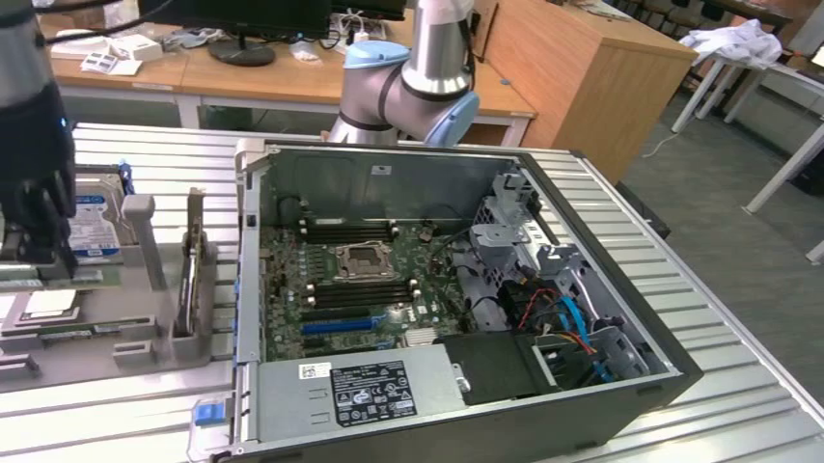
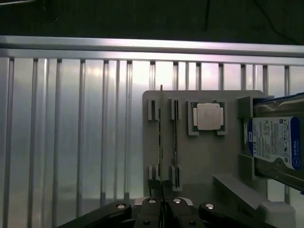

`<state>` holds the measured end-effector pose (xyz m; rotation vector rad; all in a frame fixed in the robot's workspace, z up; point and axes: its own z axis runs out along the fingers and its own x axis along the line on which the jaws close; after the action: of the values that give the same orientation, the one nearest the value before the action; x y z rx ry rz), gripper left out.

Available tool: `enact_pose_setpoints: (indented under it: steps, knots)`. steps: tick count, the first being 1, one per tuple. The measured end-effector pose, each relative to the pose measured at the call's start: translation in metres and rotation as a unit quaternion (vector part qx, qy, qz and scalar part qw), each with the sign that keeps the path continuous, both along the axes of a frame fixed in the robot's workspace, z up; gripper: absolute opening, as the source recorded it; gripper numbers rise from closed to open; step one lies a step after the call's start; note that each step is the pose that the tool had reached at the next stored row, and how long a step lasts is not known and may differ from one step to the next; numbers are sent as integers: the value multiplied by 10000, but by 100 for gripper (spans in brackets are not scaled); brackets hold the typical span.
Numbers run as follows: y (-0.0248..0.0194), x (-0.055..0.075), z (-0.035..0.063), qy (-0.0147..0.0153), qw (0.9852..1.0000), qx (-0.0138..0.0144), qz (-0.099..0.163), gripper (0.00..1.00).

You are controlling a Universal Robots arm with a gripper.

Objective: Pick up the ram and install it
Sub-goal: 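Pick up the ram and move it above insertion slot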

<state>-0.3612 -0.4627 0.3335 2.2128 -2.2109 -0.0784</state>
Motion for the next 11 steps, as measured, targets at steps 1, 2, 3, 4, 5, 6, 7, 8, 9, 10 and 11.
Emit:
enact_pose_setpoints:
  steps: [1, 2, 3, 4, 5, 6, 7, 8, 9, 10, 11]
  knots:
    - [0, 0, 45, 0, 10000, 0, 0, 12]
    - [0, 1, 88, 0, 10000, 0, 0, 12]
    - [0, 1, 130, 0, 10000, 0, 0, 12]
    - [0, 1, 172, 0, 10000, 0, 0, 12]
    - [0, 1, 215, 0, 10000, 0, 0, 12]
    - [0, 2, 253, 0, 10000, 0, 0, 12]
    - [0, 2, 288, 0, 10000, 0, 0, 12]
    - [0, 2, 324, 0, 10000, 0, 0, 12]
    - [0, 3, 359, 0, 10000, 0, 0, 12]
    - [0, 3, 392, 0, 10000, 0, 0, 12]
    - [0, 3, 424, 0, 10000, 0, 0, 12]
